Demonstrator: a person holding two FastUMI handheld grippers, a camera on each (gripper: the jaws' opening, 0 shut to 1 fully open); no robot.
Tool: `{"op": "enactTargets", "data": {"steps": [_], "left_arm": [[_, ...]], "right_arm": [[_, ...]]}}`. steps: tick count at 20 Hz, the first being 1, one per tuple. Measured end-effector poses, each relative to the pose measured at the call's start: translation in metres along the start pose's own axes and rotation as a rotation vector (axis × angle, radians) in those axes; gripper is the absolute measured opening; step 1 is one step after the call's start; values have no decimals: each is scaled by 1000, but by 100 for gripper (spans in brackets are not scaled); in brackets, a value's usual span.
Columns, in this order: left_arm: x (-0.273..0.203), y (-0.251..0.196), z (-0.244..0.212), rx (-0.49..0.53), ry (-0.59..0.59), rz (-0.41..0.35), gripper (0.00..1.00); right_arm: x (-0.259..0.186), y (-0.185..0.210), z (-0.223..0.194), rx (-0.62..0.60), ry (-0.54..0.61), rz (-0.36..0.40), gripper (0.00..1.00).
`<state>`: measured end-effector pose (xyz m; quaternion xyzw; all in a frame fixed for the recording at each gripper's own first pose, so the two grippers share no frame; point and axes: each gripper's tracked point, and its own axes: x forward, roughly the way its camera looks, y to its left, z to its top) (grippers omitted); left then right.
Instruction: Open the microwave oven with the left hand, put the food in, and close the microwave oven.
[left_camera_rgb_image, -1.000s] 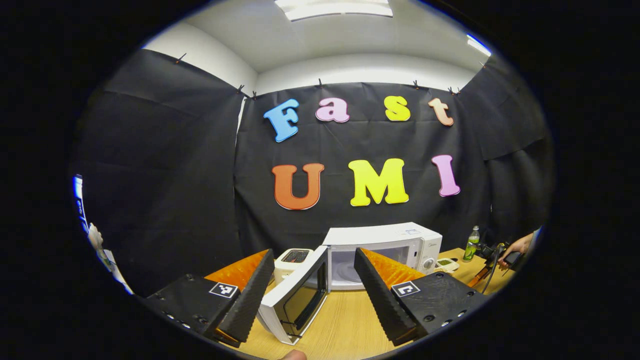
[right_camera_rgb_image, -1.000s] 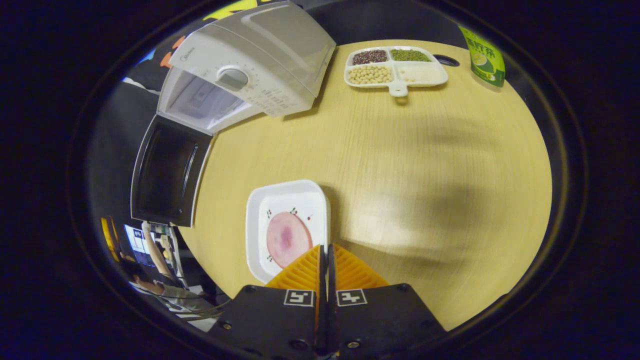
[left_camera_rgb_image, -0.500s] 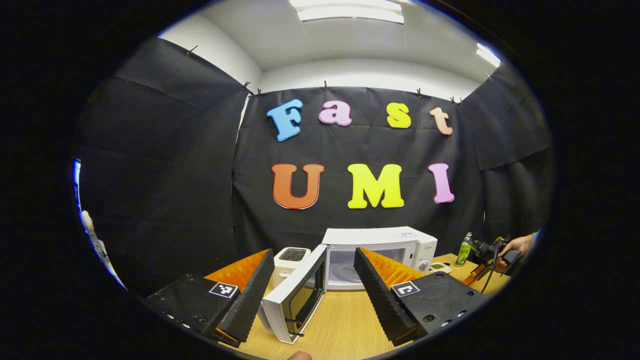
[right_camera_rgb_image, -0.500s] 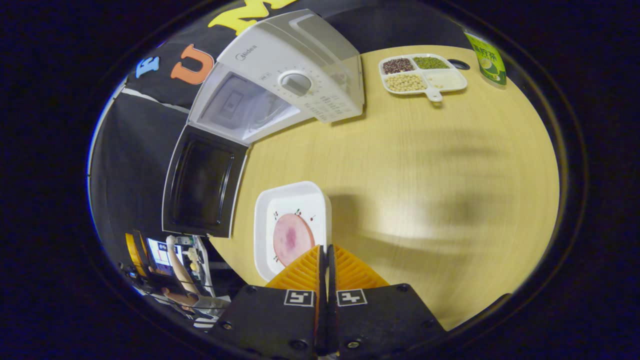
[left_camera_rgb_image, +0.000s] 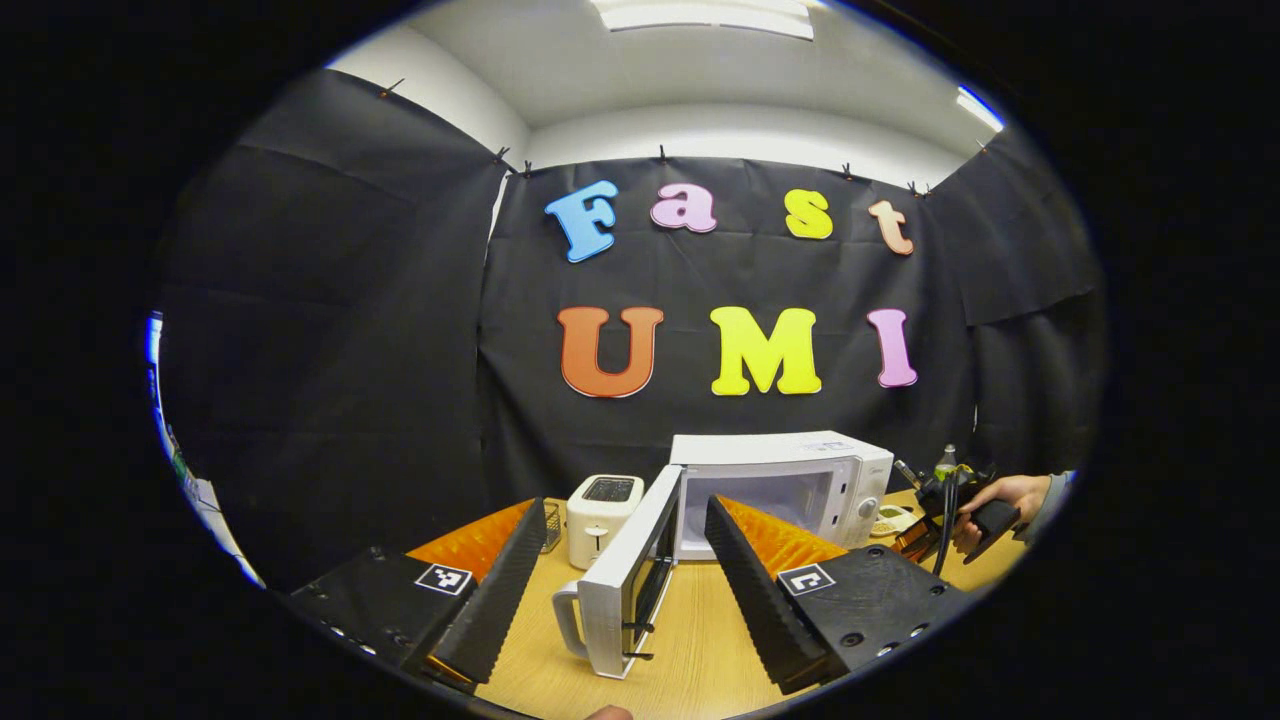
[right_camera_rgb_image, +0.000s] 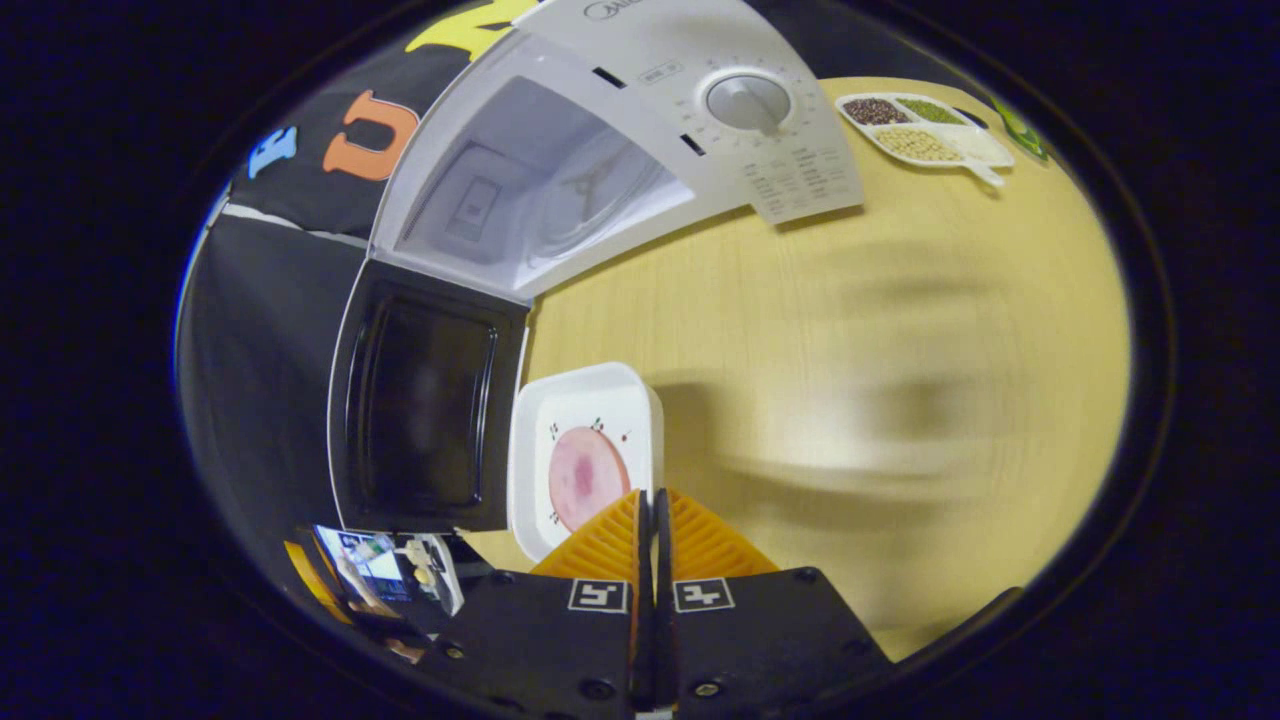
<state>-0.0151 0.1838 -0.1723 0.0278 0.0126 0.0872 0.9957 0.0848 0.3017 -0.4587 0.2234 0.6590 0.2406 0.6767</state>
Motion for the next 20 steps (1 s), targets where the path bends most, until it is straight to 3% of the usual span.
{"op": "enactTargets", "data": {"steps": [1, 2, 8, 12, 15, 18, 20], "left_arm": [[1, 1, -3, 0, 7, -3, 95], [2, 2, -5, 1, 12, -6, 95], [14, 10, -15, 14, 22, -12, 95], [15, 12, -17, 2, 23, -27, 95], [14, 15, -23, -5, 30, -31, 95], [16, 19, -25, 13, 33, -30, 95], [16, 20, -25, 20, 33, -34, 95]], "right_arm": [[11, 9, 2, 20, -15, 7, 0], [21, 18, 2, 46, -34, 19, 4], [61, 75, 2, 200, -112, 110, 4], [72, 80, 17, 271, -187, 74, 4], [83, 80, 47, 403, -307, 81, 4], [80, 70, 70, 581, -455, 34, 3], [85, 69, 91, 612, -536, 29, 4]]}}
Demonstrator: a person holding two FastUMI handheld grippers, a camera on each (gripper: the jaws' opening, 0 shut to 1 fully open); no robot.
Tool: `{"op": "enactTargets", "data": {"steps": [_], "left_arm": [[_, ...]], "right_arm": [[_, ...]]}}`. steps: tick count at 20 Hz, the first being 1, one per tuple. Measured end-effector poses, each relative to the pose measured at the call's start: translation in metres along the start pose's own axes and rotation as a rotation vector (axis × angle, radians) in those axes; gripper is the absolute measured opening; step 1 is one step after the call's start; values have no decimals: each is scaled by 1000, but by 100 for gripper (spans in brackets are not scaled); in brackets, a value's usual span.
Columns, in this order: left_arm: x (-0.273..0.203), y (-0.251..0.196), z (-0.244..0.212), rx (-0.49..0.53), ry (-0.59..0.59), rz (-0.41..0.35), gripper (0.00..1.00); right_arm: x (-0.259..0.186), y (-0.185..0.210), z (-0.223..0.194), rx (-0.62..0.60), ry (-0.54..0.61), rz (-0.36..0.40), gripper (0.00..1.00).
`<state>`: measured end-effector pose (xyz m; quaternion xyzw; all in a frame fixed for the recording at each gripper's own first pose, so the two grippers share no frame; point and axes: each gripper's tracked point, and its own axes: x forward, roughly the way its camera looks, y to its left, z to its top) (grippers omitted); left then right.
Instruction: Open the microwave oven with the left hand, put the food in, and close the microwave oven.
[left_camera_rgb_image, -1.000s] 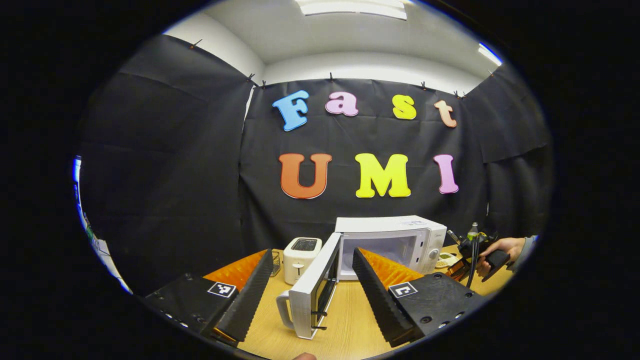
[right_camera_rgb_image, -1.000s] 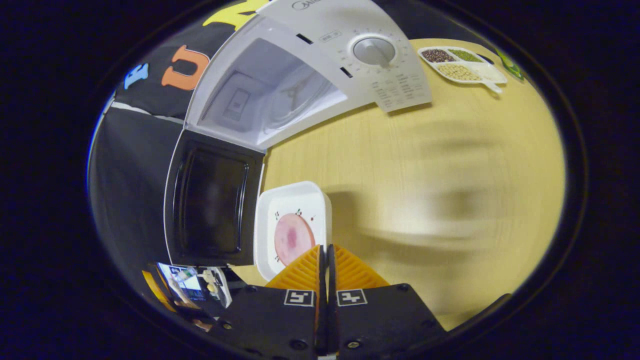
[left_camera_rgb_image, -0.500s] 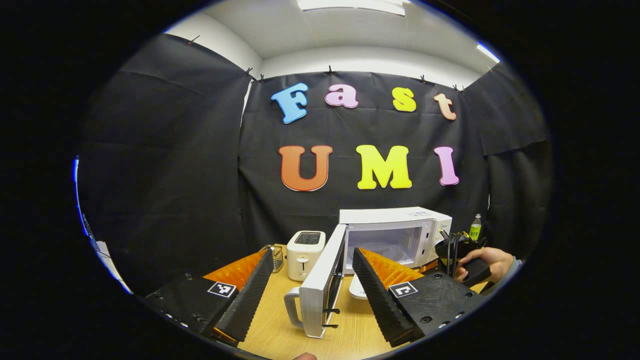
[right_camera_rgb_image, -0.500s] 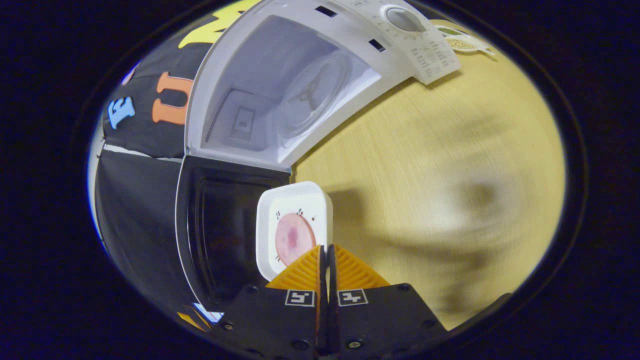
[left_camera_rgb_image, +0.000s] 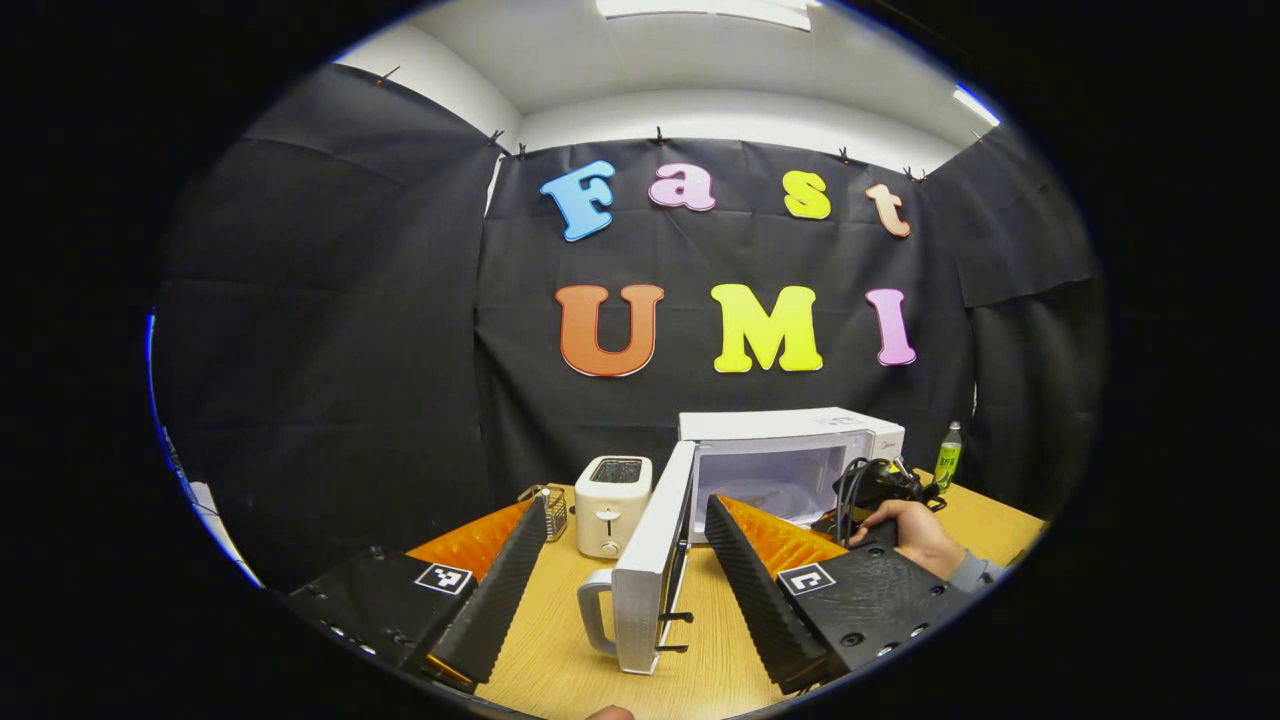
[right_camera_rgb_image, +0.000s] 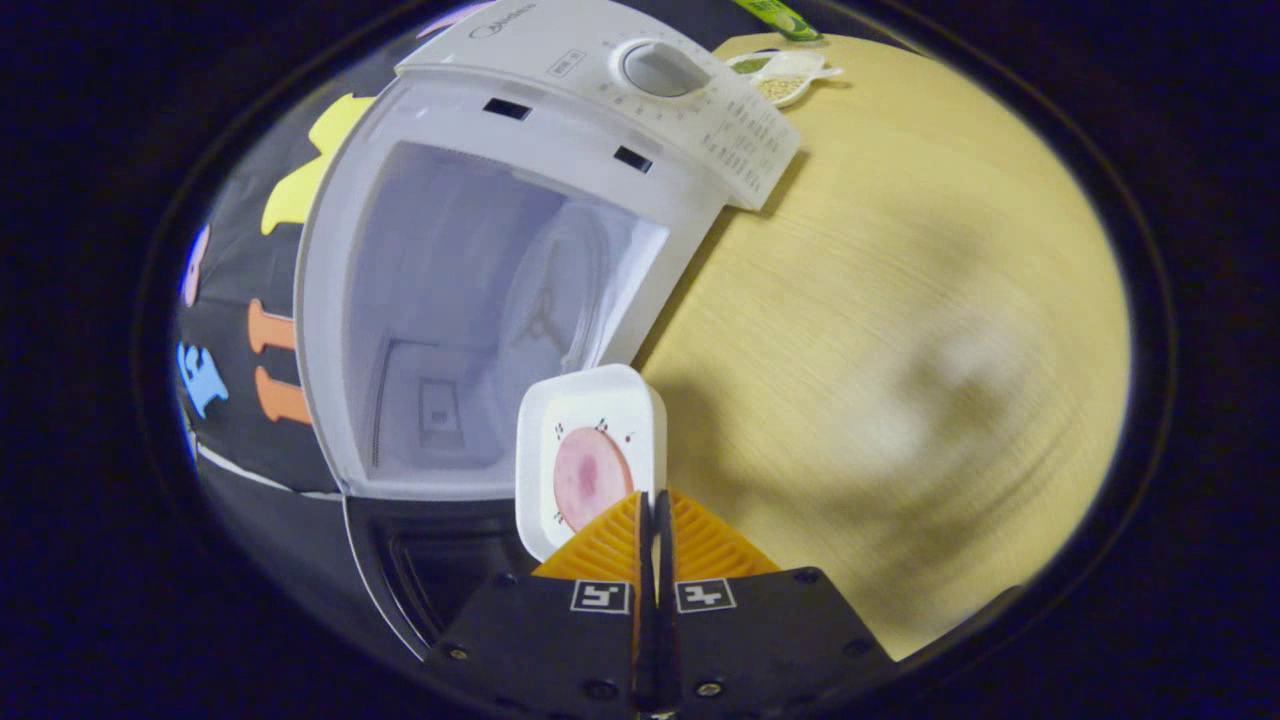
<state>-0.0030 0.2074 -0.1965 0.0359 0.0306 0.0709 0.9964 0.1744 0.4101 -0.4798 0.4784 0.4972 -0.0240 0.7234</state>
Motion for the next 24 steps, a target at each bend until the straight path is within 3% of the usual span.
{"op": "enactTargets", "data": {"steps": [7, 8, 13, 18, 19, 20, 24], "left_arm": [[2, 12, -1, -4, -16, -10, 95], [2, 12, 0, -5, -16, -10, 95], [2, 23, -8, 7, -1, -8, 95], [3, 28, -21, -3, 31, -10, 95], [3, 30, -24, -4, 36, -6, 95], [3, 33, -26, -9, 41, 2, 95], [-7, 29, -23, -14, 47, -5, 95]], "right_arm": [[33, 41, 27, 8, -176, 57, 4], [36, 44, 32, 15, -221, 65, 0], [67, 59, 48, 42, -318, 115, 6], [72, 71, 68, -31, -429, 147, 6], [71, 71, 74, -50, -467, 149, 0], [69, 69, 75, -71, -495, 137, 9], [72, 68, 77, -114, -532, 137, 14]]}}
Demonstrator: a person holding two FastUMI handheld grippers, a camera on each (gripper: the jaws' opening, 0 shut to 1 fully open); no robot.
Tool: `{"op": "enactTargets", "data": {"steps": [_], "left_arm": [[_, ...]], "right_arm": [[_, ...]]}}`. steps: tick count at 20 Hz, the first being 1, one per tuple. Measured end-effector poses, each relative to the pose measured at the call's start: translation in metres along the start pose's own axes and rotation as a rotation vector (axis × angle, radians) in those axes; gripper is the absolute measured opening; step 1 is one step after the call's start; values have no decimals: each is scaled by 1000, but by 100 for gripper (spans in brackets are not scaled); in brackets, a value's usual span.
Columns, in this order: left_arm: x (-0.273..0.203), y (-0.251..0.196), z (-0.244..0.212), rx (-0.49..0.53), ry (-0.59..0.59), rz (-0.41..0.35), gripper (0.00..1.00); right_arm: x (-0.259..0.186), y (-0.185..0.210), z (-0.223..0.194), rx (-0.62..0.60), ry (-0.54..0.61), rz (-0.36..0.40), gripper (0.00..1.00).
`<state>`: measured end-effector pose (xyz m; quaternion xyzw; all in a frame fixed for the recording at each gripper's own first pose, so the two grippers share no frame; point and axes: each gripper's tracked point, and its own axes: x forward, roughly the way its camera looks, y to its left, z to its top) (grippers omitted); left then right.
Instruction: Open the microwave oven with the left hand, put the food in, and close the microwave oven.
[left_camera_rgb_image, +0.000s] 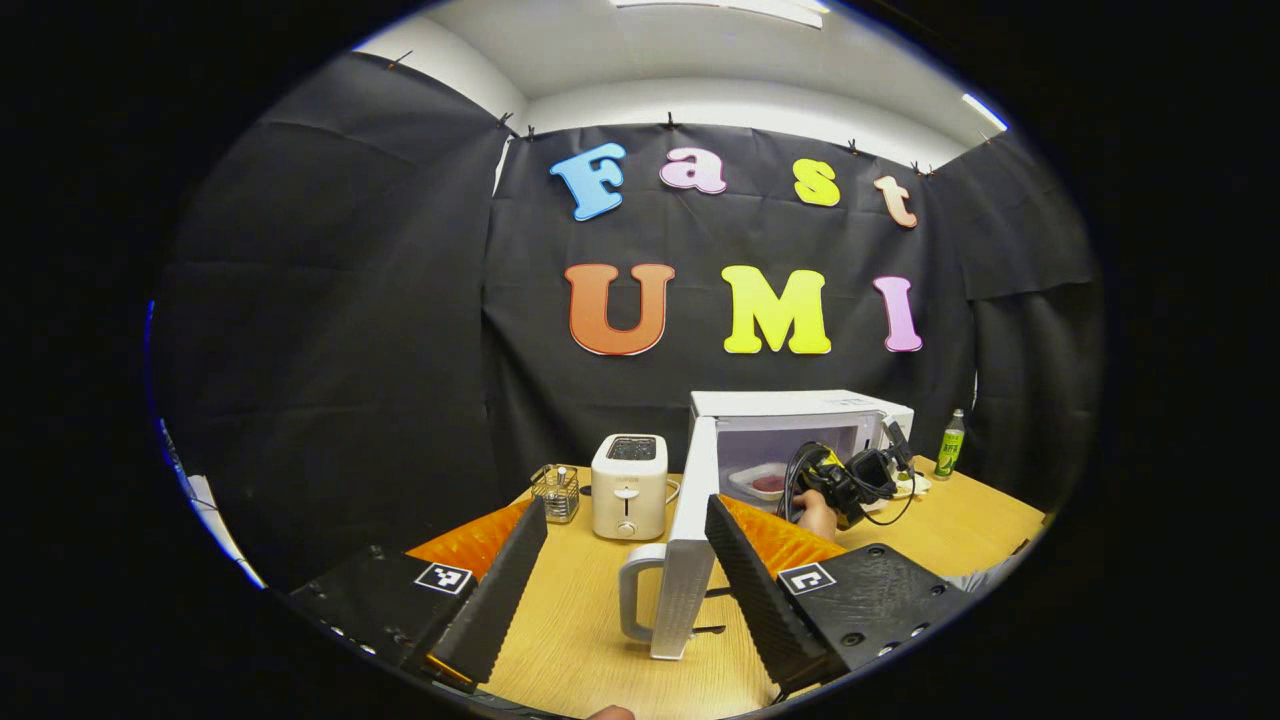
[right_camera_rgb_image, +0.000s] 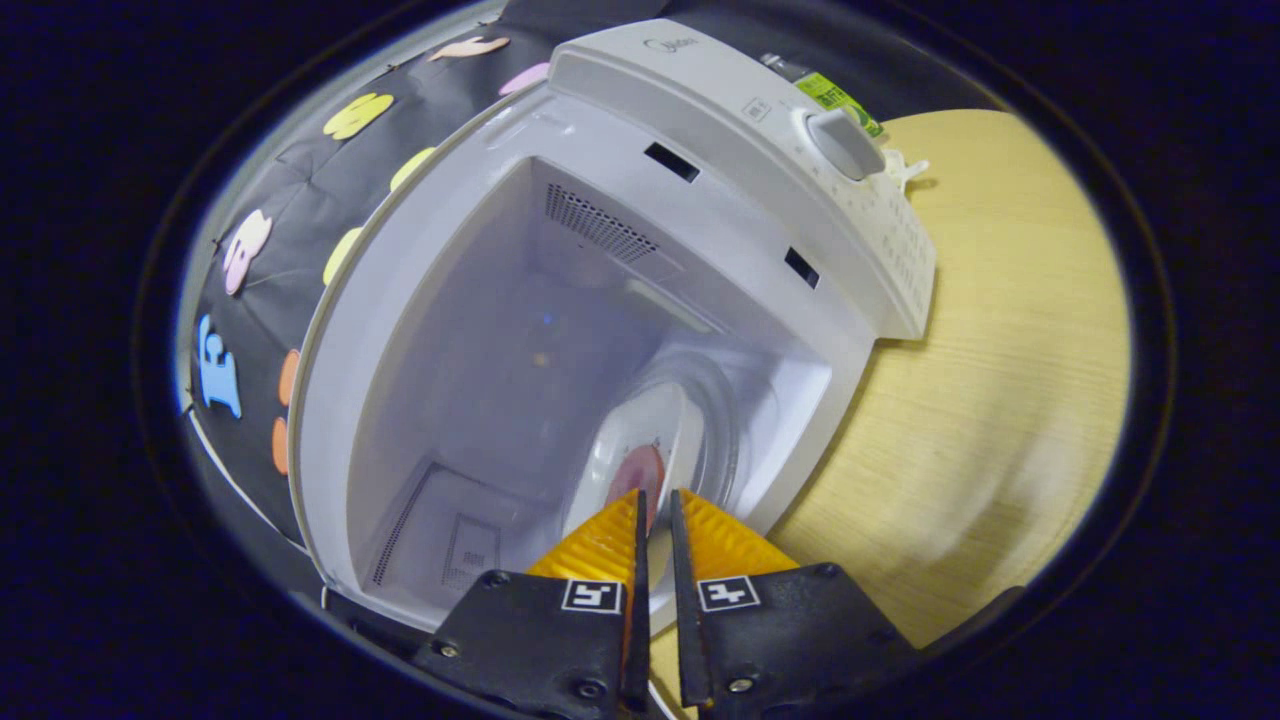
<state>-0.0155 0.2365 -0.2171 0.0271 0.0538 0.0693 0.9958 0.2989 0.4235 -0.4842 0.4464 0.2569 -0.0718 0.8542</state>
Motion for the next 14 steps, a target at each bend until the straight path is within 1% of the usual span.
{"op": "enactTargets", "data": {"steps": [2, 3, 4, 5, 6, 7, 8, 9, 10, 11, 13, 14], "left_arm": [[-12, -1, 7, 12, -17, -5, 95], [-19, -4, 10, 16, -31, -13, 95], [-25, -6, 12, 17, -44, -21, 95], [-29, -8, 13, 15, -52, -24, 84], [-34, -8, 14, 12, -59, -26, 84], [-39, -8, 15, 6, -64, -27, 84], [-42, -10, 16, -2, -63, -28, 84], [-46, -10, 15, -10, -62, -30, 95], [-48, -10, 14, -15, -62, -33, 95], [-51, -9, 13, -17, -63, -31, 95], [-53, -6, 7, -7, -54, -13, 95], [-52, 0, 2, 8, -46, 7, 95]], "right_arm": [[-1, 4, -3, -53, -7, 25, 24], [-4, 5, -3, -92, -5, 36, 21], [-6, 7, -4, -112, -11, 50, 40], [-8, 3, -6, -149, -4, 46, 37], [-12, -5, -8, -180, 4, 24, 43], [-16, -8, -9, -200, 10, 19, 55], [-23, -12, -7, -222, 12, 17, 60], [-30, -14, -5, -248, 12, 26, 75], [-39, -14, -1, -282, 5, 40, 72], [-49, -15, 4, -322, -9, 51, 85], [-73, -9, 14, -395, -43, 101, 87], [-86, -7, 20, -432, -60, 125, 88]]}}
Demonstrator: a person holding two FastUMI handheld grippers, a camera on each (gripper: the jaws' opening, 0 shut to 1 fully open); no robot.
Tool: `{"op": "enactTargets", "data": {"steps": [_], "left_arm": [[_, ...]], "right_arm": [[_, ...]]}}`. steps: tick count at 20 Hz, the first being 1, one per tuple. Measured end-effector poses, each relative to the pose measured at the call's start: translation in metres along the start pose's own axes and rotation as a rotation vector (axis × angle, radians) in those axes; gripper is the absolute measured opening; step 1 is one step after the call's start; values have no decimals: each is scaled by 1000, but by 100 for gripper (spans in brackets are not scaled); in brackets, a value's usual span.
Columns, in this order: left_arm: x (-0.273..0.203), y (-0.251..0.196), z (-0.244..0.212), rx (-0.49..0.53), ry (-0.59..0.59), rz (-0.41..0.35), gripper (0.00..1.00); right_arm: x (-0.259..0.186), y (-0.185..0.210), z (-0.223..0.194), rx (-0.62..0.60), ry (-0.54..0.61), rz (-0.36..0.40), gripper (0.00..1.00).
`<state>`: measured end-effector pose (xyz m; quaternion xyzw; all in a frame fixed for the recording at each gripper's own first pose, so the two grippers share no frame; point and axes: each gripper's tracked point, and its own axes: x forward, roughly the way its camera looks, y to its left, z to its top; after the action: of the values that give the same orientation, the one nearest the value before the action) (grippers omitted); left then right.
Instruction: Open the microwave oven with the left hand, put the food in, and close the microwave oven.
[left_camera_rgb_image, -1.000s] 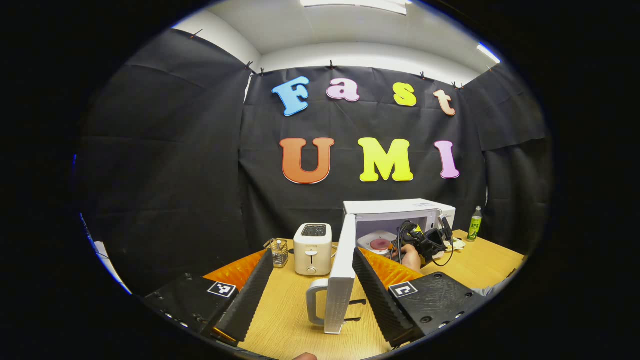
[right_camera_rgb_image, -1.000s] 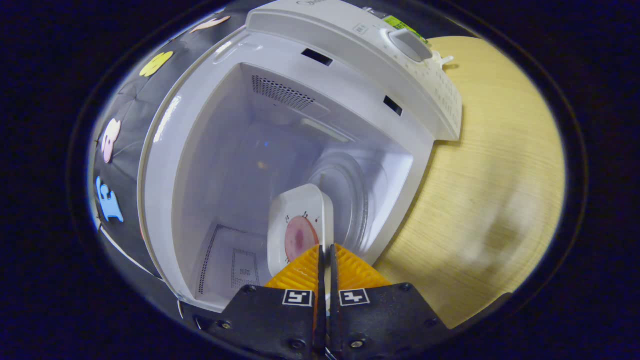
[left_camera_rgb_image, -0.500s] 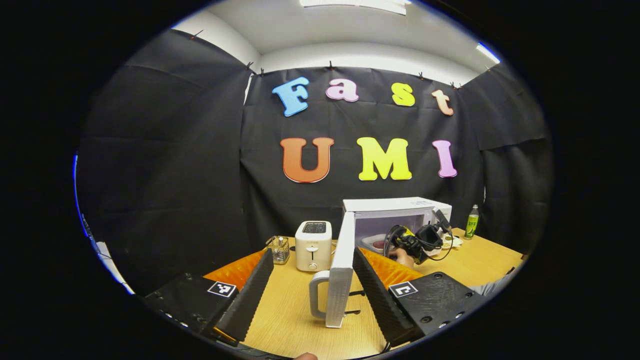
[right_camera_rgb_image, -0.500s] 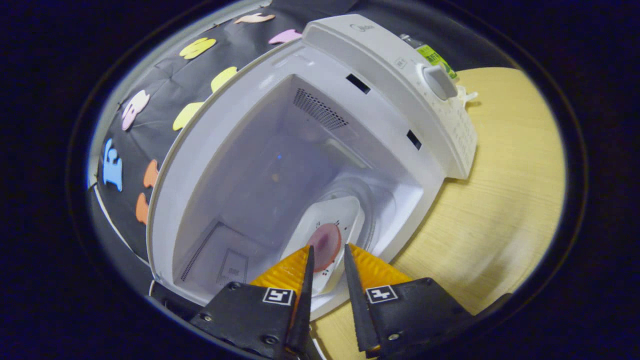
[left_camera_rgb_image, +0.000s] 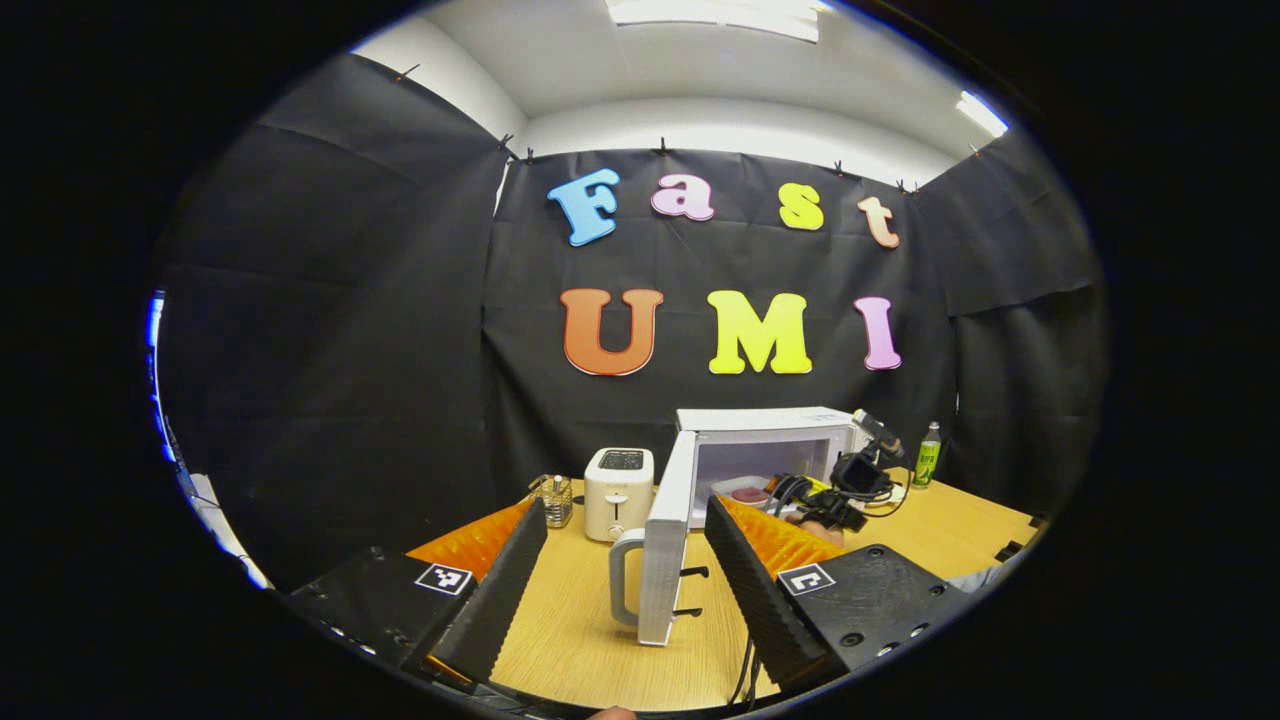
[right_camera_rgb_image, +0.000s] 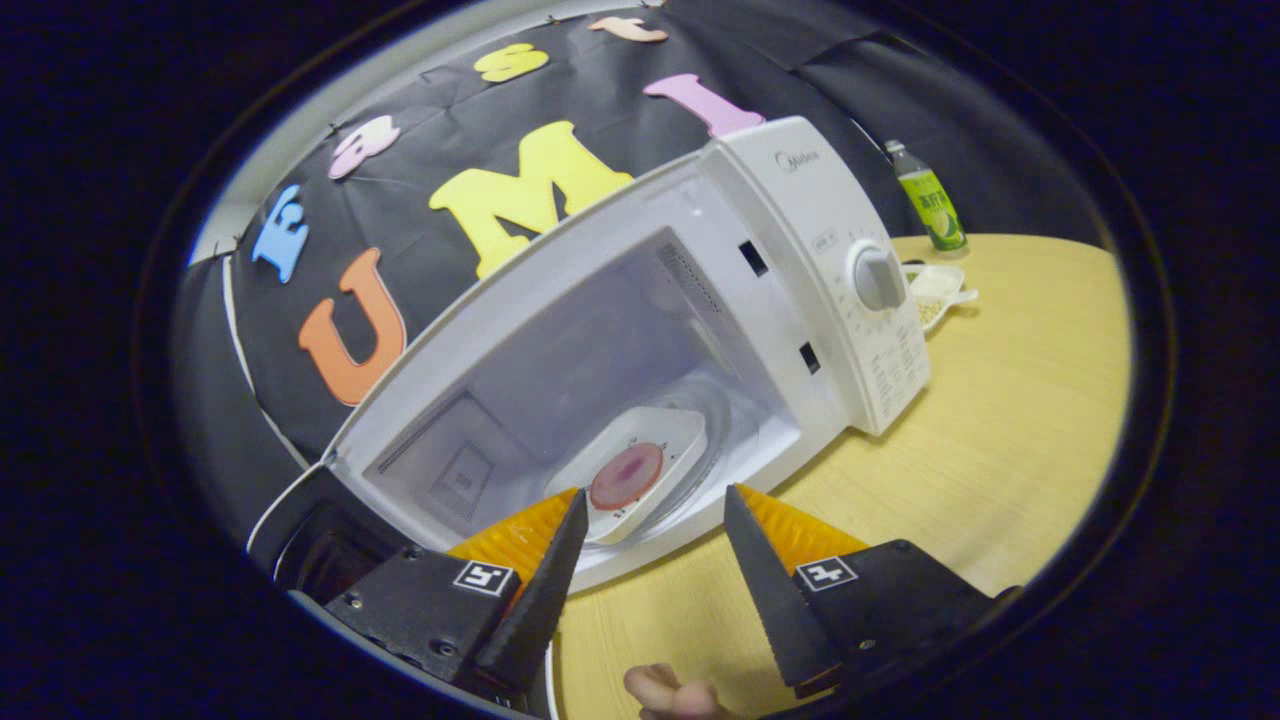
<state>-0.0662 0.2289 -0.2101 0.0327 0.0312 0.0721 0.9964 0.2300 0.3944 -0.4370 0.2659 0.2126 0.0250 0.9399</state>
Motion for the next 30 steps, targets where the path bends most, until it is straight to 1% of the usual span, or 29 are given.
{"op": "enactTargets", "data": {"steps": [2, 3, 4, 5, 6, 8, 9, 10, 11, 12, 13, 14, 15, 17, 18, 20, 21, 22, 23, 25, 26, 28, 30], "left_arm": [[1, 14, -6, 38, 5, 55, 95], [1, 16, -8, 52, 6, 67, 95], [2, 16, -12, 53, 12, 73, 84], [3, 16, -15, 48, 18, 70, 95], [4, 16, -18, 41, 19, 72, 94], [8, 24, -25, 46, 24, 91, 83], [10, 27, -30, 57, 25, 102, 73], [13, 30, -34, 66, 31, 107, 59], [18, 30, -42, 69, 47, 103, 60], [23, 31, -51, 64, 64, 94, 44], [26, 32, -61, 58, 81, 92, 43], [29, 39, -69, 56, 100, 101, 36], [35, 42, -78, 49, 116, 98, 32], [49, 44, -97, 25, 151, 79, 33], [49, 42, -105, 5, 164, 50, 28], [53, 46, -111, -33, 159, 42, 9], [56, 45, -116, -49, 154, 18, 6], [62, 51, -121, -62, 145, 33, 7], [63, 51, -121, -76, 143, 20, 1], [65, 44, -126, -107, 153, -33, 0], [73, 46, -129, -96, 155, -37, 0], [83, 39, -127, -70, 137, -77, 0], [94, 33, -125, -54, 122, -111, 0]], "right_arm": [[-28, 0, 15, -52, -37, 42, 90], [-44, -3, 23, -66, -47, 66, 80], [-61, -7, 29, -69, -53, 85, 91], [-77, -12, 39, -67, -69, 106, 91], [-94, -17, 47, -71, -84, 128, 91], [-127, -34, 66, -100, -118, 155, 91], [-143, -41, 76, -114, -139, 167, 91], [-159, -46, 86, -135, -161, 183, 91], [-173, -54, 97, -153, -176, 187, 91], [-187, -61, 106, -173, -194, 194, 91], [-198, -67, 116, -191, -205, 196, 90], [-210, -74, 122, -206, -213, 194, 91], [-218, -79, 130, -215, -222, 194, 91], [-234, -89, 138, -255, -226, 196, 91], [-244, -89, 144, -280, -238, 208, 91], [-258, -91, 156, -343, -269, 216, 91], [-265, -93, 163, -385, -287, 211, 91], [-271, -95, 166, -424, -299, 204, 91], [-277, -95, 168, -453, -310, 203, 92], [-291, -93, 167, -487, -312, 215, 92], [-297, -91, 168, -498, -314, 230, 92], [-310, -90, 171, -524, -325, 250, 93], [-321, -94, 175, -550, -337, 243, 98]]}}
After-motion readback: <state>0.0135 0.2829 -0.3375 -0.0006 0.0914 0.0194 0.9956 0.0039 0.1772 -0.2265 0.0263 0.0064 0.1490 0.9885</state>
